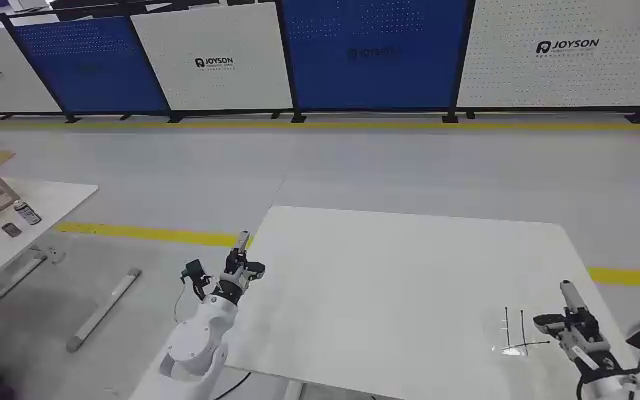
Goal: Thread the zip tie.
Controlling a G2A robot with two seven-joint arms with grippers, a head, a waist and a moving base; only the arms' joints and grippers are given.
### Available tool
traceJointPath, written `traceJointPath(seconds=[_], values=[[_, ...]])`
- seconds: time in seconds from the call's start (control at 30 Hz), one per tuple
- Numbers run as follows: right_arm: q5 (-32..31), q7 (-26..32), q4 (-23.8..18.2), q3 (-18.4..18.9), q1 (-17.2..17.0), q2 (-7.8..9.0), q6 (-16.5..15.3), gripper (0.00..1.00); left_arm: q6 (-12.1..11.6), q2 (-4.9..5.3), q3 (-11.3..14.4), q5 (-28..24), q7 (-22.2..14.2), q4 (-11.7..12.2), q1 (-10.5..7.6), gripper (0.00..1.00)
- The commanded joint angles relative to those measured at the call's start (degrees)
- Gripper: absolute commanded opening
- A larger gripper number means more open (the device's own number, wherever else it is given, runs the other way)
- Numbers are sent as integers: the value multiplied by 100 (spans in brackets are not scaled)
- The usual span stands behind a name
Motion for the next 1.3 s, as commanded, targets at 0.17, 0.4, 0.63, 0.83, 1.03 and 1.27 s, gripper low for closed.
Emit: traceJointPath(seconds=[0.17,0.4,0.63,0.83,1.03,1.27], values=[[0,1,0,0,0,0,0,100,0,0,0,0,0,0,0,100],[751,1886,236,836,-12,128,-126,100,0,0,0,0,0,0,0,100],[1111,3044,892,1428,98,239,48,100,0,0,0,0,0,0,0,100],[862,3130,1267,1291,226,268,130,100,0,0,0,0,0,0,0,100],[774,3233,1294,1175,276,274,168,100,0,0,0,0,0,0,0,100],[774,3233,1294,1175,276,274,168,100,0,0,0,0,0,0,0,100]])
